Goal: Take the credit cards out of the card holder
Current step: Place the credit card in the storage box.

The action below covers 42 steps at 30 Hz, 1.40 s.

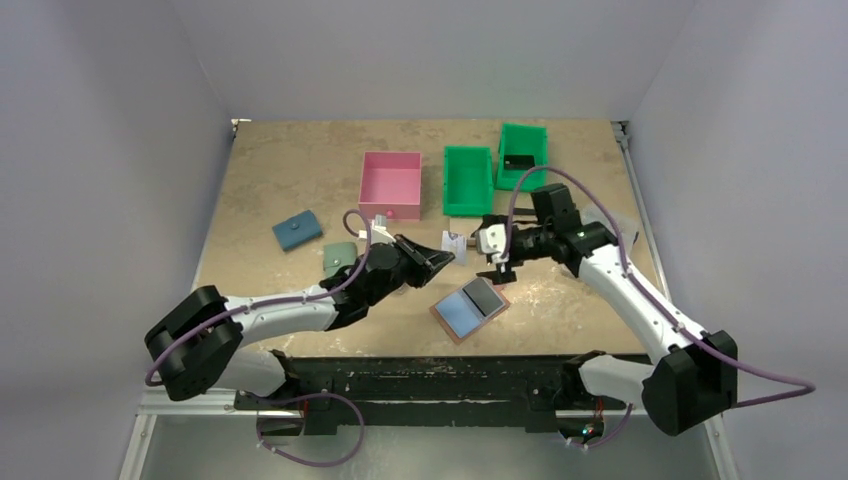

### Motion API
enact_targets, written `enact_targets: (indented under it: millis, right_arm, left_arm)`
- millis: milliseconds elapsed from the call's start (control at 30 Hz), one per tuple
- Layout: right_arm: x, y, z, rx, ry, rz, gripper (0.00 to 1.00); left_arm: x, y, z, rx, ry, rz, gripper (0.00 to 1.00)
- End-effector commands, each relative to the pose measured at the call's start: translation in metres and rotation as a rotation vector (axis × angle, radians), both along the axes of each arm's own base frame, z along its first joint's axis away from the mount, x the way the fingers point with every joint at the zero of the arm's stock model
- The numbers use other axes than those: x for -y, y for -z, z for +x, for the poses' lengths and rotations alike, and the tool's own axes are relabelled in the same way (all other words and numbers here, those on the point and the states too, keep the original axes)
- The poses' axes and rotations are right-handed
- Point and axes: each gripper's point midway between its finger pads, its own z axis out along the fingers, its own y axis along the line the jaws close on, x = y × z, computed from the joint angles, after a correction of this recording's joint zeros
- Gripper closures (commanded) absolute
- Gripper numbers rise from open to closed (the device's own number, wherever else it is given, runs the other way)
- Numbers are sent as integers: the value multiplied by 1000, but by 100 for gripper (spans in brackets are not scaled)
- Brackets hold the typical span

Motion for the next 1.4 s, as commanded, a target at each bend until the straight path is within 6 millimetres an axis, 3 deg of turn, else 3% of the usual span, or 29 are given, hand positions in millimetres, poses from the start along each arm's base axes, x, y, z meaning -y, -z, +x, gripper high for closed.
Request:
enact_targets:
  millis: [0,133,367,767,933,1100,1367]
  right_arm:
    - [13,-48,-6,-142,18,161,14]
    - [27,-63,4,-246,126,219,11]
    - [43,-59,36,-305,295,230,8]
    - [60,-41,51,-330,358,190,6]
    - [62,-37,53,-331,364,182,5]
    - [62,-36,53,-329,365,180,5]
    - [60,-40,49,-327,348,198,5]
  left_arm:
    - [-25,-5,8,261,20,282,100]
    - [-36,-9,-1,512,155,501,100]
    - [-53,-41,2,768,161,544,100]
    - [-84,-59,63,806,134,539,100]
    - [-109,-60,103,758,109,519,100]
    - [-129,-44,148,659,132,479,100]
    - [-136,11,215,435,181,512,100]
